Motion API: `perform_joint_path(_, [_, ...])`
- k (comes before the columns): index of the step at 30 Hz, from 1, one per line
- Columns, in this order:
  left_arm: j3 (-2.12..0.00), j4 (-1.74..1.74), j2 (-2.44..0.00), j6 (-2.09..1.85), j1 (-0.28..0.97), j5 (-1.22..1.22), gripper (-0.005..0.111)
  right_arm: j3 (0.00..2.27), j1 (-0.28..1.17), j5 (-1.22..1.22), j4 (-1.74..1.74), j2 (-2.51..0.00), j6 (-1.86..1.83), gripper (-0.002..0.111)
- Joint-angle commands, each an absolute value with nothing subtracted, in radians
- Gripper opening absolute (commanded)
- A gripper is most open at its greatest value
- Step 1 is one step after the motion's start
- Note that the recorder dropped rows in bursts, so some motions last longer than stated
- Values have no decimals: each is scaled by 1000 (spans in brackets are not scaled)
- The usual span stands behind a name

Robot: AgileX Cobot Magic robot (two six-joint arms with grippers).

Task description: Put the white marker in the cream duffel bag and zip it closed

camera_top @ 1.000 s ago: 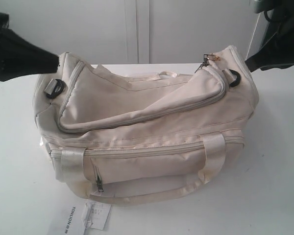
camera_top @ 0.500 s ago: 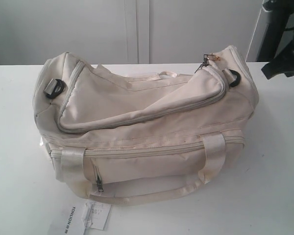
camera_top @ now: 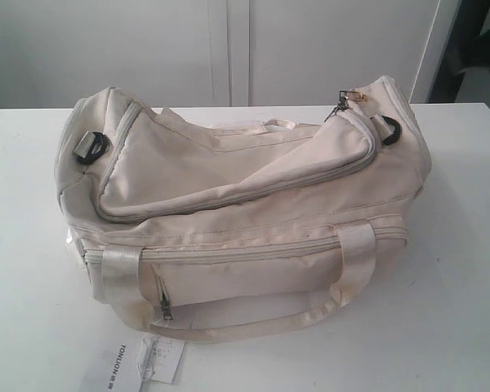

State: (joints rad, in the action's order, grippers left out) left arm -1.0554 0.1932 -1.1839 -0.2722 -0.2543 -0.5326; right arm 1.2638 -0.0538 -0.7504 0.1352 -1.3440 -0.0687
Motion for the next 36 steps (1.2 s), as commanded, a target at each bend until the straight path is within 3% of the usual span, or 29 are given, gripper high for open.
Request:
perform_joint_path(1, [-1054,239,-1111,-260,-256,-519,0,1210,-62,-628,128,-1266,16,0])
perform_joint_path(9, [-861,261,-898,-257,-254,-357,0,975,-62,-381,131,-1037,83,0])
perform_joint_path(15, [-716,275,-759,-264,-157,-218,0,823,-60,-245,122,-846,88,0])
perform_joint_path(36, [-466,284,-405,-243,-114,-172,0,505,-60,-151,100,-378,49,0])
